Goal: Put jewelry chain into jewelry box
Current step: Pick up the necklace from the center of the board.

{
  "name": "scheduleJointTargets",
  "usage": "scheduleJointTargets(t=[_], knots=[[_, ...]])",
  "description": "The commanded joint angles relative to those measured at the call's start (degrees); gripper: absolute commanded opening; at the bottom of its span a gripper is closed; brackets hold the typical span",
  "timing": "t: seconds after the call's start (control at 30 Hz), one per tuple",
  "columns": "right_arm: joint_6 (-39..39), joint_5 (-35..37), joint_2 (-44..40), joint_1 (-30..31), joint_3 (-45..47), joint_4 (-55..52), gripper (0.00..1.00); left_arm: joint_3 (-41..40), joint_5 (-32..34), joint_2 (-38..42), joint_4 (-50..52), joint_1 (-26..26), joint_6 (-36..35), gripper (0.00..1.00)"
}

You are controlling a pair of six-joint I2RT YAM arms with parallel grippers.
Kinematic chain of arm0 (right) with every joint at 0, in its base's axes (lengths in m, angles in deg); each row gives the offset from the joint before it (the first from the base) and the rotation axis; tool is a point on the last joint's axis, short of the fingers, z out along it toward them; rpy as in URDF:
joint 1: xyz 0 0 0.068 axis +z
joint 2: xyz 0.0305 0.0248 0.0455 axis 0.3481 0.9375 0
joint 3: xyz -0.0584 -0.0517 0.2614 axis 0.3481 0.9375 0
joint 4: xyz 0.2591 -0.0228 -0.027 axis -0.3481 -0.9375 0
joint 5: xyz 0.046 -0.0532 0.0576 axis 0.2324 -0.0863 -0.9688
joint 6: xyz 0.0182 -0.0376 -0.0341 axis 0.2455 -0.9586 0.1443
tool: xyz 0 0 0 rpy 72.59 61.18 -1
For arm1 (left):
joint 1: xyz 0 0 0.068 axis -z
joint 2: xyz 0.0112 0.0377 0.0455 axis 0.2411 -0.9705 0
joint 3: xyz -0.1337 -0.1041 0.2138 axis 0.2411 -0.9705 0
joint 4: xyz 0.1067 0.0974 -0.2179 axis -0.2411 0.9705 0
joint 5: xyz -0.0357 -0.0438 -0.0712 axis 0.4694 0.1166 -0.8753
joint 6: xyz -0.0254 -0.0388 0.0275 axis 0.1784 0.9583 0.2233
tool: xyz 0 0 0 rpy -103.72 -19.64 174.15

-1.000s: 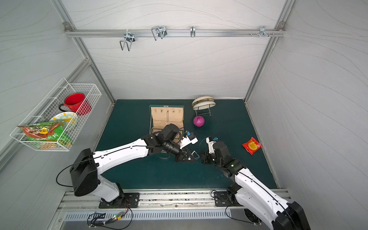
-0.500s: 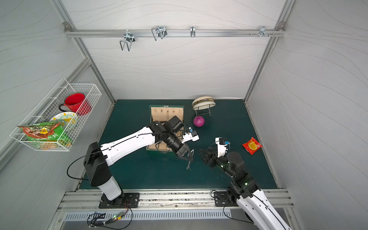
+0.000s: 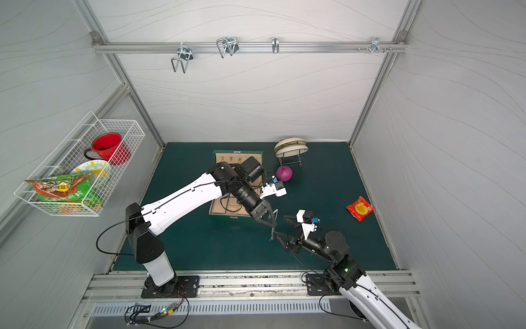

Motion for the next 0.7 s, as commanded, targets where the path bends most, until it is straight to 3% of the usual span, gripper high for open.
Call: scheduleJointTargets(t=[0.0, 0.23, 0.53, 0.67], knots=[[-3.4, 2.1, 3.4, 2.8, -1.0, 8.9, 0.89, 3.4, -1.1, -0.7, 1.4, 0.9, -0.5, 0.00], [-6.1, 5.8, 9.3, 5.9, -2.7, 14.0, 0.81, 4.4, -2.1, -0.5, 1.9, 2.2, -0.2, 0.00], [-8.3, 9.5, 8.8, 5.9, -4.6, 11.1, 0.36, 3.7, -1.2, 1.2, 2.4, 2.4, -0.8, 0.00], [-9.1, 9.9, 8.4, 5.9, -5.6, 8.6, 0.28, 2.1, -1.2, 3.0, 0.8, 2.4, 0.1, 0.00]])
